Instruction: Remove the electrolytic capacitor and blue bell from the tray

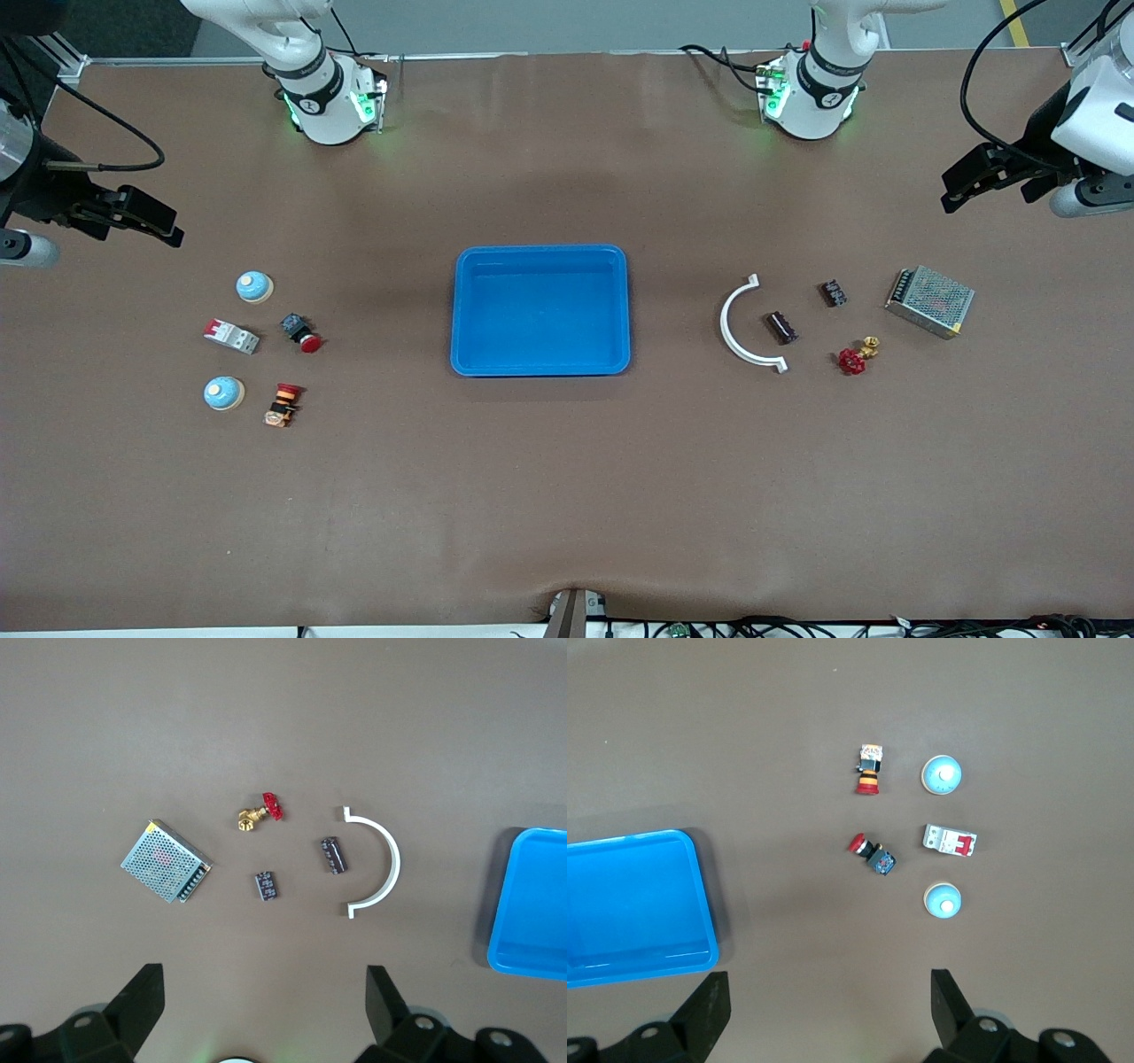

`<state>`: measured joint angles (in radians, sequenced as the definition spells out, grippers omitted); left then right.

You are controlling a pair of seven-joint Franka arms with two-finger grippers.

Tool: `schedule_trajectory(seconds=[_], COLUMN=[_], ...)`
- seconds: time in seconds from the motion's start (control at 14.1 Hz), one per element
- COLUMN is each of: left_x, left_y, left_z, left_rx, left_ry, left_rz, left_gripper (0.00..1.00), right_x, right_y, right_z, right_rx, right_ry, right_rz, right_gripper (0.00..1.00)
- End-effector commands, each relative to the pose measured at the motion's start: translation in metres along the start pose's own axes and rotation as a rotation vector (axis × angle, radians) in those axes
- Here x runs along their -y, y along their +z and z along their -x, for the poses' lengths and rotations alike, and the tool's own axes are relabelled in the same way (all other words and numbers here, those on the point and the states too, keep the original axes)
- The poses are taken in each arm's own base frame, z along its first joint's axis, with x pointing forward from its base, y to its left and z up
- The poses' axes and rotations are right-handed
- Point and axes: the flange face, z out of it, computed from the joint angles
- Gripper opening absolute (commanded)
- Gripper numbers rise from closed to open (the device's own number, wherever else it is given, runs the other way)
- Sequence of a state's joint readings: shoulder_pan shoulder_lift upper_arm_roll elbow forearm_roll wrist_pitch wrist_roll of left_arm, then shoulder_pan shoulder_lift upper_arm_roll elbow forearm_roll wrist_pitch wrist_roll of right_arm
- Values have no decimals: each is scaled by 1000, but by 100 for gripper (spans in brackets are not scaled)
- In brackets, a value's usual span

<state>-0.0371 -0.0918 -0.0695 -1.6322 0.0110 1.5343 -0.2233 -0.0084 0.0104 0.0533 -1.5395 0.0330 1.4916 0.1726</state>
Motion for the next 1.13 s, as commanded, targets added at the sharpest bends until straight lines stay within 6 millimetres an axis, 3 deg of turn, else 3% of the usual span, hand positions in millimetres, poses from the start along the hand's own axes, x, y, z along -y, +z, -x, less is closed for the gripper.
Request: schedule_trajectory(seconds=[0.0,1.06], left_x=[3,0], left_y=[-9,-8], left_z=[-8,-14], left_rx=[-18,-14], left_ry=[8,11], left_rz=[6,3], left_gripper=[100,100], right_x=[2,5], right_y=[-5,-1], right_z=[8,10], right_rx=[7,30], right_ry=[15,-9], right_rz=[3,9], right_gripper=[100,100])
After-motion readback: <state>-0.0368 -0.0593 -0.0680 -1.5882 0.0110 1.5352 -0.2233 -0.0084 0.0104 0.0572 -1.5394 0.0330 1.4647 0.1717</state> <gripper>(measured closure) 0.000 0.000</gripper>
